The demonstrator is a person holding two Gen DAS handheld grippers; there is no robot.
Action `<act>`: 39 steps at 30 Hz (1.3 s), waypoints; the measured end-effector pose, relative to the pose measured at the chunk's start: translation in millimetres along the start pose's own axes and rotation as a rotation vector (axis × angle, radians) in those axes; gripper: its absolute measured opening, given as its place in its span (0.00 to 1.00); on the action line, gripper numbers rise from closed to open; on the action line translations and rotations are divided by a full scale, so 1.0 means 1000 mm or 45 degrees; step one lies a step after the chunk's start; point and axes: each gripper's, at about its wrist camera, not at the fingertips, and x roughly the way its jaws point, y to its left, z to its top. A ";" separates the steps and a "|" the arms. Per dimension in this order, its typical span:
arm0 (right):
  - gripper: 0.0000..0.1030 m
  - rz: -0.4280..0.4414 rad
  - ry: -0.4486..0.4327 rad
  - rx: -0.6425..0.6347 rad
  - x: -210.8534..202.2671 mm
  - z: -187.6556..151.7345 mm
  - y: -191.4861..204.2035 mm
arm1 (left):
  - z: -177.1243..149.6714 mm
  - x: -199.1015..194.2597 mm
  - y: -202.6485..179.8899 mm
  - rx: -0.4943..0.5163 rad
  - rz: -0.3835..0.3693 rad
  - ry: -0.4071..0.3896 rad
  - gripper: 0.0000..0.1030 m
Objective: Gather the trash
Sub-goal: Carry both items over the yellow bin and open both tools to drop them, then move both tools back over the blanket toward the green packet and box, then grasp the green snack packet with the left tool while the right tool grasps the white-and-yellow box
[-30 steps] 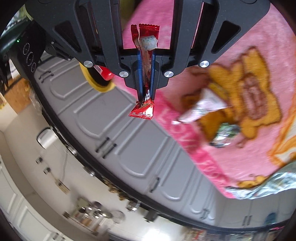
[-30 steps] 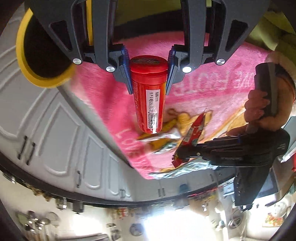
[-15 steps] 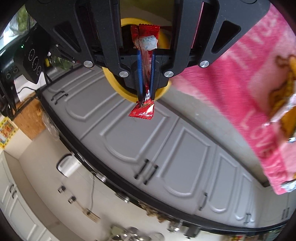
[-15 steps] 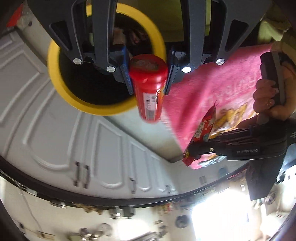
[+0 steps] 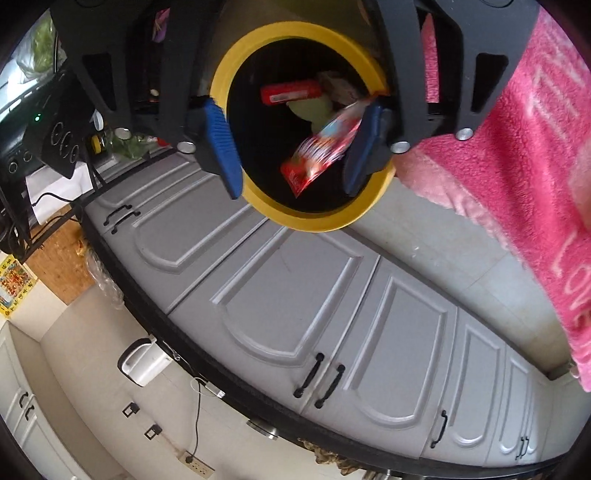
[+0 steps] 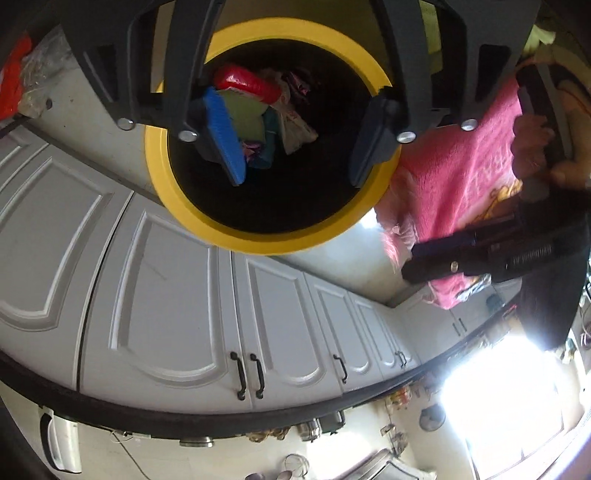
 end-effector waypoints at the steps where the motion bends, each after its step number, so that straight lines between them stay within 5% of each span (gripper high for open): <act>1: 0.58 0.003 -0.005 -0.006 -0.002 0.000 0.002 | 0.000 -0.002 0.004 -0.010 0.001 -0.004 0.48; 15: 0.73 0.085 -0.051 -0.179 0.001 0.020 0.076 | 0.012 -0.086 0.068 -0.057 0.196 -0.228 0.78; 27: 0.80 0.211 -0.043 -0.345 0.033 0.037 0.181 | 0.025 -0.177 0.172 -0.205 0.412 -0.403 0.83; 39: 0.81 0.322 0.020 -0.431 0.093 0.054 0.276 | 0.024 -0.215 0.247 -0.298 0.568 -0.415 0.85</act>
